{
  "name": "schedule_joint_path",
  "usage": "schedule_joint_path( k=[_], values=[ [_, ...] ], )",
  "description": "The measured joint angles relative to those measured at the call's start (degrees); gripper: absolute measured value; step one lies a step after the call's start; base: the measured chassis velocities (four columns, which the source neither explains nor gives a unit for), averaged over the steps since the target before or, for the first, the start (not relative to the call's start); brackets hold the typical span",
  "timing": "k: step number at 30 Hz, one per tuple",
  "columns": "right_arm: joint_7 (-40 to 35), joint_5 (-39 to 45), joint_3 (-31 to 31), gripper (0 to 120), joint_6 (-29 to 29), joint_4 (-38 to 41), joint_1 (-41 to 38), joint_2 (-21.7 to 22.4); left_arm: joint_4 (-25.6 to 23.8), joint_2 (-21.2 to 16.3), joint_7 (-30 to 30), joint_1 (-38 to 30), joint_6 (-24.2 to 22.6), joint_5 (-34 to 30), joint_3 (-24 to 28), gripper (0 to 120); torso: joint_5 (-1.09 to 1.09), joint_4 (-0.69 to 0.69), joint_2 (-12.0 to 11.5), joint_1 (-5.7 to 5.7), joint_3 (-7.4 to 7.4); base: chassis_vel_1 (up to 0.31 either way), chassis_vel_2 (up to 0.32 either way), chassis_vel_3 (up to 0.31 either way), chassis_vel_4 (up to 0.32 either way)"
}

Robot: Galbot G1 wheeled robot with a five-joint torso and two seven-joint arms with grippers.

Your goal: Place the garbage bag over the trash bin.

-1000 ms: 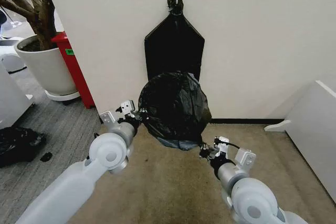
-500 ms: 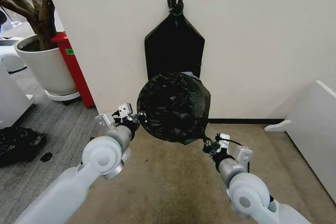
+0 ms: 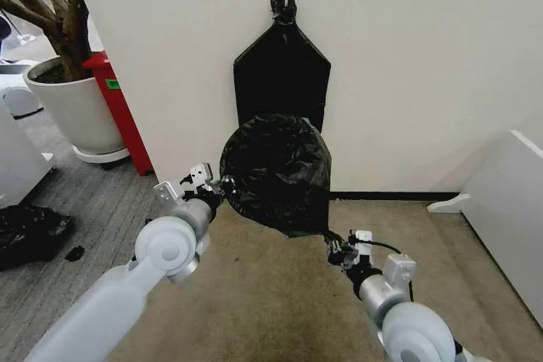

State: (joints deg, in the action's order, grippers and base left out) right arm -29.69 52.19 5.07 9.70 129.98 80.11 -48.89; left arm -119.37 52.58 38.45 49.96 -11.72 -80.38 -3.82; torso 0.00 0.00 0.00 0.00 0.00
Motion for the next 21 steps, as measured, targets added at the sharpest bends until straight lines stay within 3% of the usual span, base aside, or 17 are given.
schedule_joint_path(
  k=[10,12,17,21],
  values=[
    [3.3,-5.5,1.1,47,-3.0,1.2,4.6,-0.1,1.2,0.1,-0.1,-1.3,0.4,-2.7,-0.6,0,0.00,0.00,0.0,0.00,0.00,0.000,0.000,0.000,0.000],
    [4.0,-5.4,3.3,59,-3.2,2.5,5.9,0.2,1.4,-0.4,-1.3,-1.1,0.4,-2.2,-0.8,0,0.00,0.00,0.0,0.00,0.00,0.000,0.000,0.000,0.000],
    [3.8,-0.5,7.2,74,-3.0,7.8,7.7,1.7,2.9,-1.0,-5.9,0.2,0.3,3.0,-0.8,0,0.00,0.00,0.0,0.00,0.00,0.000,0.000,0.000,0.000],
    [3.1,8.0,15.9,92,-1.4,13.1,9.3,3.4,5.2,-1.4,-10.9,1.9,1.1,8.8,-0.4,0,-0.02,0.00,0.0,0.00,0.00,0.000,0.000,0.000,0.000]
  ],
)
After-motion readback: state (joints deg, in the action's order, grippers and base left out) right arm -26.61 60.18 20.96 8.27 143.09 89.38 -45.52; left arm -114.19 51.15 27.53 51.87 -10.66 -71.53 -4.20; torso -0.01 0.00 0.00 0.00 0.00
